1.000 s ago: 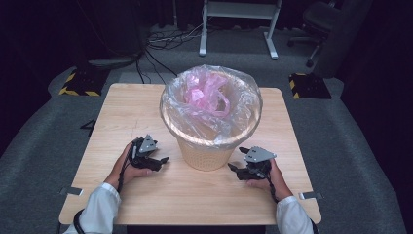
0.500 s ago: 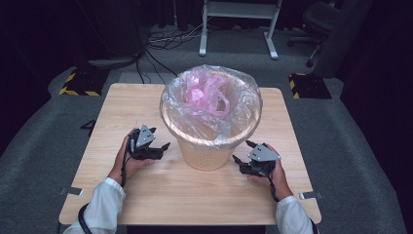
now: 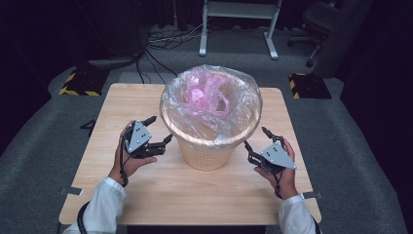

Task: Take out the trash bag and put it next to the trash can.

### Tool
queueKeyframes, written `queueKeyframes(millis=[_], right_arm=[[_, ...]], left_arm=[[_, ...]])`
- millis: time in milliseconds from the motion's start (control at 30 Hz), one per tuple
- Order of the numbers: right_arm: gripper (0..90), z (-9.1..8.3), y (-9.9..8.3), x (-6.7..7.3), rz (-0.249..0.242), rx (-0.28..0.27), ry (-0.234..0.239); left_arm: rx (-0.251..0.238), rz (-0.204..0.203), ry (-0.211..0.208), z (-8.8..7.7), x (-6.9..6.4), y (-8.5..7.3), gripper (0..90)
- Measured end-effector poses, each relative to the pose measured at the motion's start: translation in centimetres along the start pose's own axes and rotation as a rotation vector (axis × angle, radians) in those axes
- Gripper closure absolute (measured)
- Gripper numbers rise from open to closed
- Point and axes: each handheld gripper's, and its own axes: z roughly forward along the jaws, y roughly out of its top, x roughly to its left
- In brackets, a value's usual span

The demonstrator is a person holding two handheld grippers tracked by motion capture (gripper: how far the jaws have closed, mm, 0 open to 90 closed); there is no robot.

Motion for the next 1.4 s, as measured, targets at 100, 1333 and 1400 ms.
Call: queueKeyframes(millis=[100,1333,1400], right_arm=[[28.6,-0.6,0.8,0.5,-0.051,-0.052,-0.07],[88.8,-4.3,4.6,-0.1,-0.15,-0.284,-0.198],[88.9,-4.3,4.9,-0.2,-0.152,-0.299,-0.213]], left_arm=[[-0.055,0.018,0.016,-0.4,-0.4,1.0,20.1],[-0.174,0.232,-0.053,-3.3,-3.4,4.0,89.2],[-0.18,0.232,-0.056,-3.3,-3.5,4.0,89.3]])
